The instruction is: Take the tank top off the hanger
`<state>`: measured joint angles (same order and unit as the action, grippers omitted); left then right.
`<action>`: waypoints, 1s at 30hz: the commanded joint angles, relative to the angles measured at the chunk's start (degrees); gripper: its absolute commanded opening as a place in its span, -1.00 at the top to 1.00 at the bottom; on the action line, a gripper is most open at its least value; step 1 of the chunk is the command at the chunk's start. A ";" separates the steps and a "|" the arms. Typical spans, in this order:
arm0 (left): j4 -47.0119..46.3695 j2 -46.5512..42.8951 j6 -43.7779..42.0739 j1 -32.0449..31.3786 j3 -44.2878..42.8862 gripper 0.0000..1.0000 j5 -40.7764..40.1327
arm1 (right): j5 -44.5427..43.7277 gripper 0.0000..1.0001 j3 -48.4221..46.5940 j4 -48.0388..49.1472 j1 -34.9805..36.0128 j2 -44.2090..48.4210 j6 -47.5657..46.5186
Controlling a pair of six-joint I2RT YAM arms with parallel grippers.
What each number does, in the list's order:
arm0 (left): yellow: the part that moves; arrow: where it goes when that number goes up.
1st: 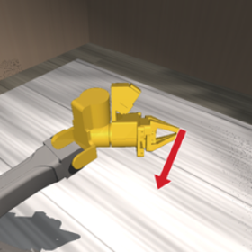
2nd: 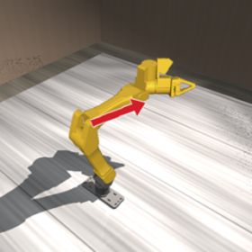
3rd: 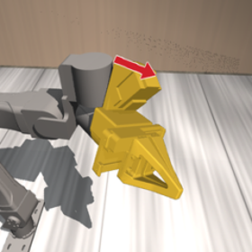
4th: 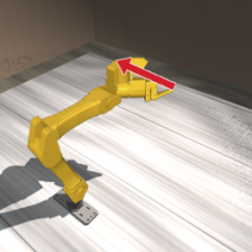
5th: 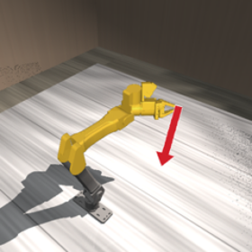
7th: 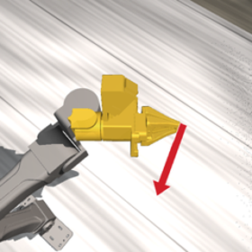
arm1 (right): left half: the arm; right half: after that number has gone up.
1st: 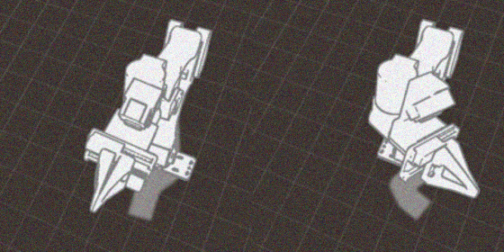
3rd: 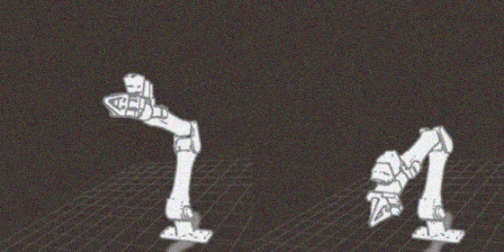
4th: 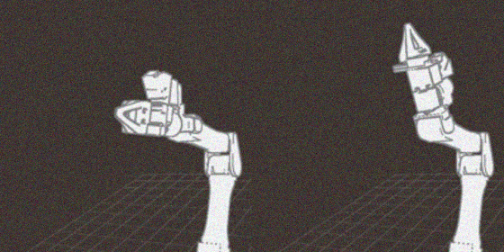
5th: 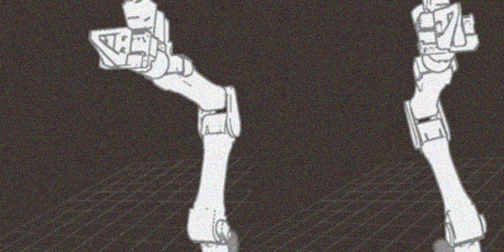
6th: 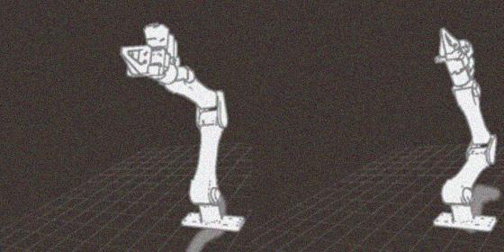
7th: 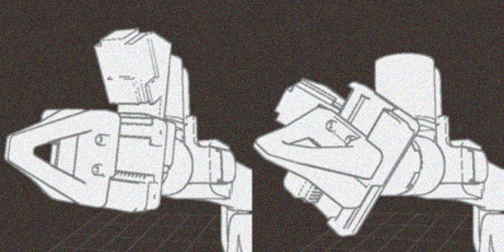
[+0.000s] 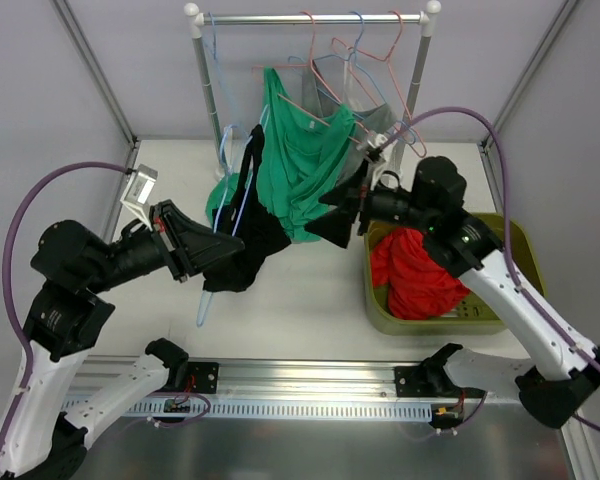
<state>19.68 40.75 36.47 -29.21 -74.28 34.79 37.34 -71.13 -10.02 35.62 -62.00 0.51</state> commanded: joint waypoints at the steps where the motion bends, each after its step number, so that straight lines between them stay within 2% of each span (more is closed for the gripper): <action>1: -2.28 -3.04 3.52 -0.06 3.43 1.00 6.78 | -9.73 -0.86 -6.90 4.65 5.51 -6.89 -6.57; 6: -2.10 -7.70 6.59 -0.06 4.15 1.00 9.95 | -10.27 -0.69 -15.41 9.14 9.47 -16.39 -8.42; 11: -1.49 -8.50 7.48 -0.06 3.97 1.00 11.01 | -10.36 -0.30 -20.01 9.67 11.05 -22.46 -9.30; 13: -1.31 -8.58 7.56 -0.06 4.14 1.00 11.18 | -10.62 -0.20 -20.18 11.77 11.32 -23.17 -9.30; 14: -1.40 -8.67 7.48 -0.06 4.23 1.00 11.09 | -10.36 -0.02 -20.18 12.74 11.32 -23.78 -9.13; 16: -1.23 -8.59 7.30 -0.06 4.06 1.00 11.09 | -10.10 0.21 -20.45 13.01 11.32 -24.22 -9.21; 17: -1.14 -8.58 7.13 -0.14 3.88 1.00 11.18 | -10.44 0.53 -20.27 13.36 11.32 -24.22 -9.21; 19: -0.61 -8.50 6.43 -0.14 3.35 1.00 10.83 | -11.50 0.95 -19.66 13.62 11.23 -23.70 -9.65; 25: 3.51 -7.45 2.82 -0.06 2.47 1.00 6.19 | -20.97 0.99 -13.07 14.42 9.13 -17.91 -8.44; 26: 4.48 -7.09 2.47 -0.06 2.65 1.00 5.91 | -24.56 0.99 -12.54 14.33 7.47 -17.20 -7.47; 30: 5.37 -5.07 1.59 -0.14 3.96 1.00 7.04 | -26.88 0.99 -12.79 13.01 0.52 -15.52 -1.58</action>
<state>24.99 33.65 40.05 -29.21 -69.97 41.50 16.56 -82.67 -0.05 40.75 -81.19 -5.32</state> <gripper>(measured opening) 0.020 0.028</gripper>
